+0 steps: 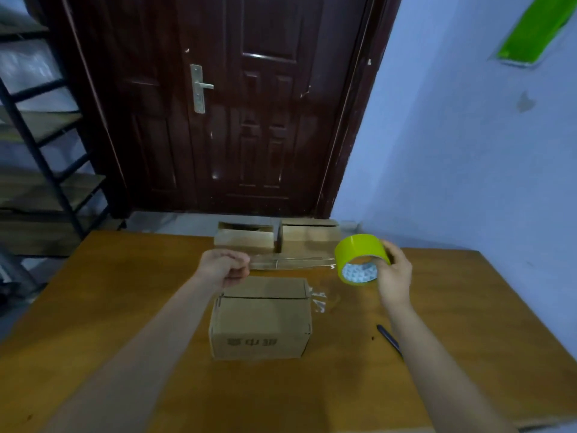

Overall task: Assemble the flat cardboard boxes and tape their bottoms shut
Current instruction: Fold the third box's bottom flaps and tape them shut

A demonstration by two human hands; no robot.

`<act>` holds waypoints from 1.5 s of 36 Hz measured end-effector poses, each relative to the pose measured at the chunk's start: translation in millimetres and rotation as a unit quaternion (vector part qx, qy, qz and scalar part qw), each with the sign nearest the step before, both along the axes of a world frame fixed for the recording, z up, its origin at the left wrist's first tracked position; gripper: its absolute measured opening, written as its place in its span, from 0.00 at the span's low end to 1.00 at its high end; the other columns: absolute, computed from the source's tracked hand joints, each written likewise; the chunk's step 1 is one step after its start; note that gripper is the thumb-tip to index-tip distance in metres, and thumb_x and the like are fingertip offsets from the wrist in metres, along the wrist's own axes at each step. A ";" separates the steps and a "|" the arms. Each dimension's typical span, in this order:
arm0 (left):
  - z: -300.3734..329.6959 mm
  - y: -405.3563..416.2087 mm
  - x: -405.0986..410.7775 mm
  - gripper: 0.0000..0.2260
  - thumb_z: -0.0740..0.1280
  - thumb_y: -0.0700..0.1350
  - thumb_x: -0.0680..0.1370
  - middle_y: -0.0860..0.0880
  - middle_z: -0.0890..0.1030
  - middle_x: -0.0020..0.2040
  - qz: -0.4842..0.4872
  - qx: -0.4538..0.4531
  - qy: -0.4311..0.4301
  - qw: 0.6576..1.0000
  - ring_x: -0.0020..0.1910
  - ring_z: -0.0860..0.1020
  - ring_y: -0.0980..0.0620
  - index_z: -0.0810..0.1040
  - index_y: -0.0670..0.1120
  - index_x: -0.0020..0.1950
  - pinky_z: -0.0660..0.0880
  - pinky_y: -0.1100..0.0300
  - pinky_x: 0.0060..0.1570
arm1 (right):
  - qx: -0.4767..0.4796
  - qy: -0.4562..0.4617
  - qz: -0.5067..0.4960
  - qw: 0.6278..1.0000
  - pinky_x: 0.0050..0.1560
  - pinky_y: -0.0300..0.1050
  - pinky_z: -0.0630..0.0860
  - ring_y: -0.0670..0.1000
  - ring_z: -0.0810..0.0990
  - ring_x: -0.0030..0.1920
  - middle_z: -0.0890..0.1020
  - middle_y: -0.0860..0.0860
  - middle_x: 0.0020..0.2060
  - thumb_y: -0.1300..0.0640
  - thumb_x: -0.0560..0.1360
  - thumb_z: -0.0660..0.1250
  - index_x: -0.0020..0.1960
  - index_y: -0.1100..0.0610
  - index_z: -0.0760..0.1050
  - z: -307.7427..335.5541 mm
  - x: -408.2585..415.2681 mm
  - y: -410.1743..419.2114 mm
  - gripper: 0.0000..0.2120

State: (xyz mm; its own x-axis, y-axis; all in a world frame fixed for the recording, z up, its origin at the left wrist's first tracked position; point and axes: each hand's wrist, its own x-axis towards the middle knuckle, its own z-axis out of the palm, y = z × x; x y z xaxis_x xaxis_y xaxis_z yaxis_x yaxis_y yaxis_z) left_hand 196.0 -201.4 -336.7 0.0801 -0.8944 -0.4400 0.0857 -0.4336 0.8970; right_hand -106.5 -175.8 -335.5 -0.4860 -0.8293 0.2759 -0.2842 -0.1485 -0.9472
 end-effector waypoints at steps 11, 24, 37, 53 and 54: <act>-8.3 1.6 16.6 0.04 0.68 0.32 0.74 0.39 0.82 0.42 0.017 -0.001 -0.045 0.999 0.39 0.82 0.47 0.80 0.39 0.43 0.80 0.56 0.34 | 0.032 0.152 0.092 0.984 0.41 0.39 0.73 0.47 0.77 0.41 0.79 0.51 0.41 0.71 0.62 0.65 0.48 0.57 0.78 5.1 -6.7 12.1 0.17; -37.0 4.5 35.7 0.03 0.68 0.33 0.75 0.40 0.81 0.42 0.015 0.010 -0.029 0.999 0.39 0.80 0.45 0.78 0.38 0.48 0.78 0.52 0.40 | 0.094 0.625 0.119 0.765 0.22 0.39 0.61 0.57 0.78 0.31 0.75 0.53 0.32 0.68 0.48 0.77 0.44 0.56 0.80 -27.7 -41.6 6.7 0.25; -80.1 11.4 19.4 0.08 0.65 0.33 0.76 0.44 0.77 0.41 0.138 0.072 0.254 0.955 0.35 0.75 0.51 0.74 0.43 0.52 0.75 0.41 0.51 | 0.201 0.538 0.156 0.804 0.24 0.39 0.59 0.60 0.78 0.34 0.78 0.55 0.41 0.69 0.62 0.71 0.51 0.58 0.79 -62.1 -41.0 4.7 0.19; -110.0 11.6 38.9 0.05 0.60 0.36 0.78 0.48 0.76 0.29 0.182 0.054 0.406 0.894 0.24 0.76 0.55 0.71 0.45 0.50 0.81 0.49 0.38 | 0.197 0.532 0.175 0.805 0.32 0.43 0.65 0.60 0.78 0.44 0.77 0.54 0.48 0.66 0.66 0.69 0.56 0.55 0.77 -57.5 -10.4 -21.3 0.19; -110.2 11.2 39.0 0.05 0.60 0.36 0.79 0.48 0.76 0.28 0.180 0.051 0.410 0.893 0.24 0.76 0.55 0.71 0.45 0.50 0.81 0.50 0.37 | 0.197 0.530 0.176 0.806 0.32 0.43 0.65 0.60 0.78 0.45 0.77 0.54 0.49 0.66 0.66 0.69 0.56 0.56 0.77 -57.3 -9.9 -21.8 0.19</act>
